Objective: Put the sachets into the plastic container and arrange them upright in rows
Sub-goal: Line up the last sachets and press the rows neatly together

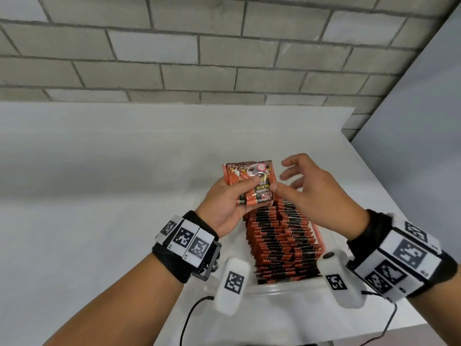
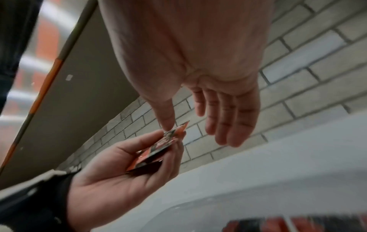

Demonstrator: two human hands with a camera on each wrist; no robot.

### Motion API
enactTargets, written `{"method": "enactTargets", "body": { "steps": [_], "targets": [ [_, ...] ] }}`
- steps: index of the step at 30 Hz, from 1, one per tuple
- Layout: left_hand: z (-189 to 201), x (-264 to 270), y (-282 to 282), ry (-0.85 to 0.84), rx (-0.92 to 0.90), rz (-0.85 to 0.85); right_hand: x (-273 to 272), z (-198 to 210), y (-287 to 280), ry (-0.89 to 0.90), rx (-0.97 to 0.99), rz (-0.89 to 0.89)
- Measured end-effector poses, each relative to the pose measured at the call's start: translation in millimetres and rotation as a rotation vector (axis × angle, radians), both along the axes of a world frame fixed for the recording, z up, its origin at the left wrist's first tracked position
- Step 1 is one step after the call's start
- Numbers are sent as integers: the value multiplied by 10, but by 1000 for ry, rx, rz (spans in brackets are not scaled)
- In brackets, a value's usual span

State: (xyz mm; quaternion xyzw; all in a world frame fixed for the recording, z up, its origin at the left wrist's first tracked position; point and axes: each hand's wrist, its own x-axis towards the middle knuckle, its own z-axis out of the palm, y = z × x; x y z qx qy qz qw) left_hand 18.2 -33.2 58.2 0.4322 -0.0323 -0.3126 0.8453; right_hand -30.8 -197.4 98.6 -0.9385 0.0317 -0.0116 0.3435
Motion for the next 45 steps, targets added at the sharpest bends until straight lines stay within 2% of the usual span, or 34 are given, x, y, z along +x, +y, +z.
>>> {"method": "enactTargets", "body": {
  "steps": [2, 3, 7, 10, 14, 16, 19, 21, 25, 28, 31, 39, 45],
  "targets": [
    [-7, -1, -17, -22, 2, 20, -28, -35, 40, 121, 179, -42],
    [-15, 0, -22, -37, 12, 17, -33, -53, 55, 124, 258, -54],
    [-59, 14, -19, -116, 90, -41, 3, -45, 54, -36, 400, -61],
    [-87, 10, -30, -103, 89, -48, 16, -56, 27, -75, 507, -112],
    [-94, -1, -64, -94, 60, -29, -45, -133, -15, 62, 797, -183],
    [-83, -20, -92, -109, 61, -45, -97, -144, -60, 109, 841, -158],
    [-87, -26, -125, -99, 59, -45, -168, -89, -199, 60, 717, -132],
    [-98, -9, -130, -58, 48, -21, -240, -64, -344, 70, 526, -64],
    [-135, 11, -131, -6, 53, -20, -488, -150, -554, 306, 112, 224],
    [-147, 15, -125, -20, 79, -25, -625, -182, -620, 376, -62, 385],
    [-154, 15, -117, -29, 100, -21, -664, -186, -630, 409, -200, 460],
    [-175, -17, -85, 2, 96, 14, -733, -289, -544, 418, -388, 514],
    [-197, -38, -49, 21, 97, 20, -791, -320, -540, 391, -387, 552]
  ]
}}
